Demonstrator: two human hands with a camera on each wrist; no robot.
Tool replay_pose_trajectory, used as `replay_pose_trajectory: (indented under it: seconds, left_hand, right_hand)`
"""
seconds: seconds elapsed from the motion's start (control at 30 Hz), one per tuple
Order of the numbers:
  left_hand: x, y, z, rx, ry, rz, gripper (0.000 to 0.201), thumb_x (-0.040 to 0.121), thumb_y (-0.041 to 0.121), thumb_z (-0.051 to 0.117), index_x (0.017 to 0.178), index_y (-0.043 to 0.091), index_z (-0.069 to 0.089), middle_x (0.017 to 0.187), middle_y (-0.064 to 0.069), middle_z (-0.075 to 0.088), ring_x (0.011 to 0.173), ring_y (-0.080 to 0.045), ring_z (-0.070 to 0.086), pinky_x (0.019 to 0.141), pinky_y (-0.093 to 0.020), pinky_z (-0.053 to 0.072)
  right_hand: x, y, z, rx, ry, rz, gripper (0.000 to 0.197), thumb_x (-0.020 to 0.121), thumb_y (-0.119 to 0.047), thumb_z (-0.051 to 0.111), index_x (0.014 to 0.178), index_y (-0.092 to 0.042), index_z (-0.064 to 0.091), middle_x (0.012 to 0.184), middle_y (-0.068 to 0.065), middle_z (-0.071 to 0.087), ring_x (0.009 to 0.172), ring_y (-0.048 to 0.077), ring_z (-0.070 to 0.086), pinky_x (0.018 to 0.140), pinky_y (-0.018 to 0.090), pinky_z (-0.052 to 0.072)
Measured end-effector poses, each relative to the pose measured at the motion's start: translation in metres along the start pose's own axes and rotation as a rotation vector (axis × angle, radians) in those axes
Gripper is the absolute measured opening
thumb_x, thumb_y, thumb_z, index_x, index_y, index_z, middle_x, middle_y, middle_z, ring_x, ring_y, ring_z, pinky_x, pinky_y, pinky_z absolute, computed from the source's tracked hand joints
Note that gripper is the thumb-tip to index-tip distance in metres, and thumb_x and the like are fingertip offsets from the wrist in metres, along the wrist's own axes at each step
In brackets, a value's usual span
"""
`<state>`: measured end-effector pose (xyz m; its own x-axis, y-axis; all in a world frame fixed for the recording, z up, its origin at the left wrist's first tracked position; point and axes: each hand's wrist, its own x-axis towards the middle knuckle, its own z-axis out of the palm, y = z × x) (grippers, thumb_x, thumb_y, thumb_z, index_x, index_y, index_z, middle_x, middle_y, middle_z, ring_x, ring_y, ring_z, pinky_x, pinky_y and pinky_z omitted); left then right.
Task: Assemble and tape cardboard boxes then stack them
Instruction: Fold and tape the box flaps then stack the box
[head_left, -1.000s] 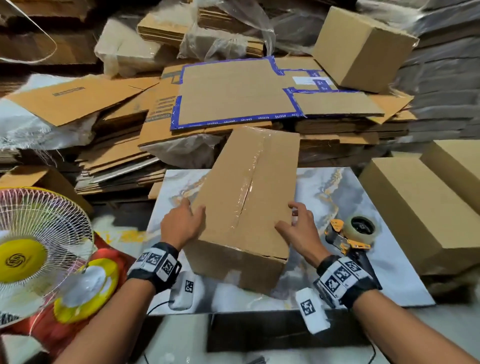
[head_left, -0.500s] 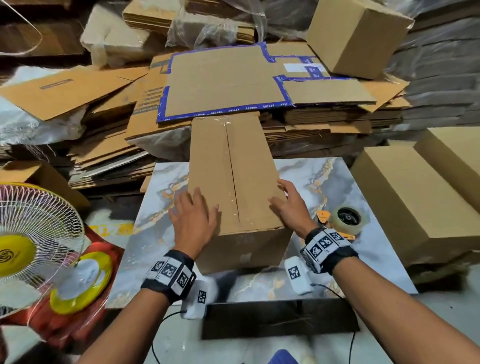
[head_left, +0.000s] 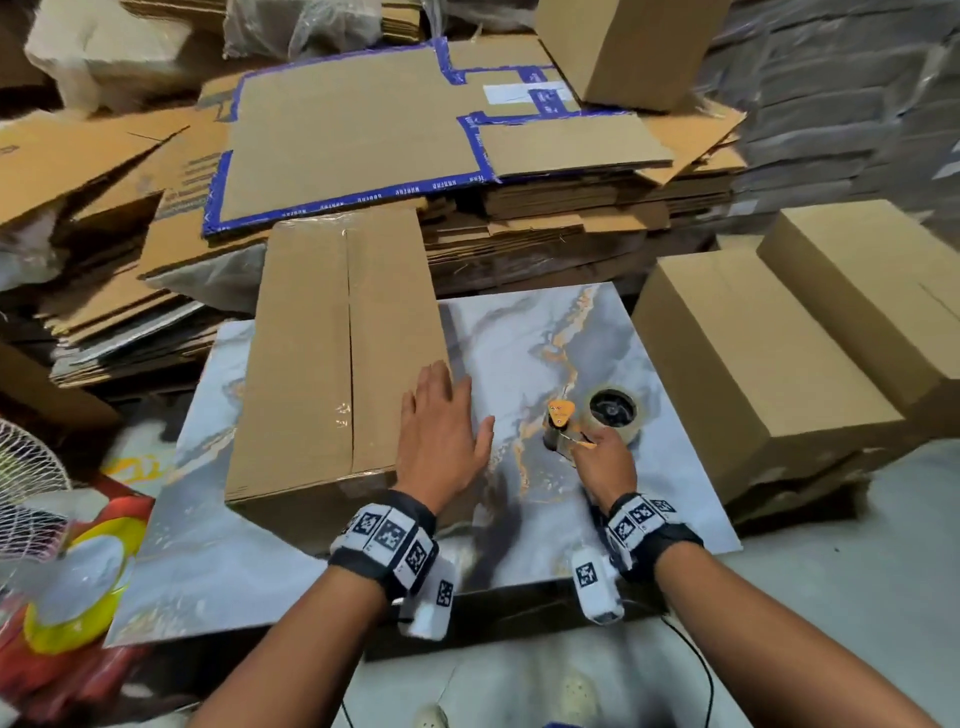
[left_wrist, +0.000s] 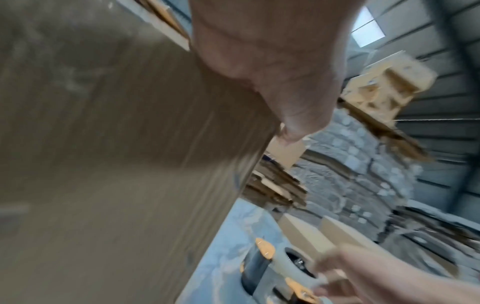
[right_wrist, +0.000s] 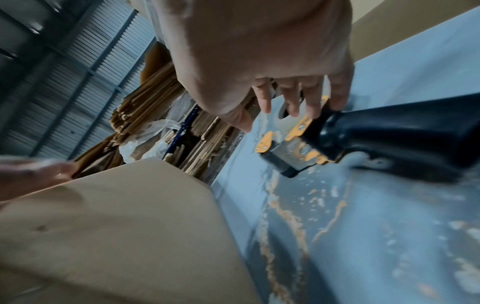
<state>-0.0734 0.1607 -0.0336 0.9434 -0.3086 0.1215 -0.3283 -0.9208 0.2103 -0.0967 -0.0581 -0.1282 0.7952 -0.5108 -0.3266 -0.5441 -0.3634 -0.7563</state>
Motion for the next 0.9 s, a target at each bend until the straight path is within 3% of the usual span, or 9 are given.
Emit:
replay_pose_trajectory:
  seconds: [0.07, 0.2, 0.3, 0.37, 0.53, 0.6, 0.7, 0.8, 0.9]
  left_hand:
    - [0.001, 0.000, 0.004, -0.001, -0.015, -0.035, 0.056, 0.094, 0.043, 0.045, 0.136, 0.008, 0.053, 0.150, -0.024, 0.039, 0.142, -0.038, 0.034, 0.113, -0.054, 0.034]
    - [-0.001, -0.005, 0.005, 0.029, -0.060, 0.006, 0.046, 0.091, 0.027, 0.056, 0.134, 0.011, 0.058, 0.155, -0.026, 0.034, 0.145, -0.040, 0.033, 0.117, -0.056, 0.031]
    - [-0.004, -0.015, 0.000, 0.005, -0.079, 0.026, 0.048, 0.091, 0.026, 0.052, 0.136, 0.015, 0.059, 0.159, -0.026, 0.031, 0.146, -0.041, 0.032, 0.119, -0.056, 0.029]
    - [-0.011, -0.025, -0.004, -0.012, -0.084, 0.031, 0.053, 0.089, 0.032, 0.045, 0.136, 0.015, 0.061, 0.159, -0.024, 0.032, 0.145, -0.040, 0.035, 0.117, -0.056, 0.033]
    - [-0.028, -0.059, -0.014, -0.040, -0.077, 0.042, 0.064, 0.085, 0.043, 0.036, 0.132, 0.011, 0.065, 0.160, -0.019, 0.034, 0.145, -0.037, 0.037, 0.114, -0.057, 0.038]
    - [-0.030, -0.069, -0.014, -0.058, -0.065, 0.052, 0.062, 0.085, 0.042, 0.037, 0.129, 0.010, 0.066, 0.159, -0.018, 0.035, 0.144, -0.036, 0.038, 0.113, -0.056, 0.039]
    - [-0.029, -0.073, -0.013, -0.088, -0.031, 0.050, 0.061, 0.083, 0.041, 0.039, 0.126, 0.009, 0.067, 0.157, -0.018, 0.039, 0.142, -0.036, 0.041, 0.112, -0.054, 0.041]
    - [-0.028, -0.071, -0.010, -0.151, 0.018, 0.066, 0.060, 0.080, 0.037, 0.042, 0.121, 0.003, 0.068, 0.149, -0.020, 0.047, 0.135, -0.036, 0.047, 0.111, -0.049, 0.042]
    - [-0.027, -0.071, -0.009, -0.255, 0.092, 0.085, 0.050, 0.087, 0.034, 0.045, 0.121, 0.003, 0.065, 0.138, -0.015, 0.055, 0.127, -0.030, 0.053, 0.106, -0.044, 0.046]
  right_hand:
    - [0.010, 0.018, -0.004, -0.114, -0.003, 0.088, 0.039, 0.086, -0.038, 0.063, 0.121, -0.022, 0.064, 0.120, 0.017, 0.066, 0.111, 0.040, 0.058, 0.091, 0.042, 0.050]
    - [0.028, 0.044, -0.003, -0.145, 0.014, 0.278, 0.074, 0.083, -0.028, 0.074, 0.140, -0.001, 0.034, 0.132, 0.029, 0.048, 0.116, 0.050, 0.054, 0.094, 0.051, 0.048]
    - [0.049, 0.072, 0.007, -0.008, -0.089, 0.377, 0.074, 0.068, -0.043, 0.078, 0.121, 0.001, 0.050, 0.118, 0.026, 0.062, 0.106, 0.045, 0.063, 0.082, 0.048, 0.052]
    - [0.059, 0.091, 0.015, 0.156, -0.210, 0.471, 0.066, 0.057, -0.043, 0.078, 0.104, 0.002, 0.063, 0.094, 0.023, 0.068, 0.085, 0.042, 0.068, 0.074, 0.048, 0.058]
    - [0.026, 0.056, 0.014, 0.589, -0.537, 0.742, 0.020, 0.093, -0.014, 0.063, 0.103, 0.002, 0.054, 0.073, 0.023, 0.067, 0.050, 0.031, 0.065, 0.049, 0.040, 0.059]
    - [0.022, 0.049, 0.017, 0.693, -0.590, 0.748, 0.018, 0.093, -0.012, 0.061, 0.104, 0.002, 0.057, 0.069, 0.018, 0.067, 0.047, 0.027, 0.062, 0.048, 0.033, 0.056]
    - [0.009, 0.031, 0.021, 0.793, -0.655, 0.699, 0.011, 0.093, -0.005, 0.054, 0.085, 0.001, 0.059, 0.059, 0.009, 0.058, 0.044, 0.018, 0.054, 0.045, 0.024, 0.049]
    - [-0.013, 0.003, 0.017, 0.820, -0.846, 0.532, 0.015, 0.088, -0.005, 0.056, 0.078, -0.010, 0.047, 0.068, 0.006, 0.046, 0.059, 0.020, 0.045, 0.049, 0.027, 0.040]
    - [-0.031, -0.033, 0.007, 0.742, -0.854, 0.287, 0.008, 0.098, -0.010, 0.060, 0.091, -0.009, 0.058, 0.074, 0.012, 0.058, 0.064, 0.027, 0.058, 0.054, 0.029, 0.049]
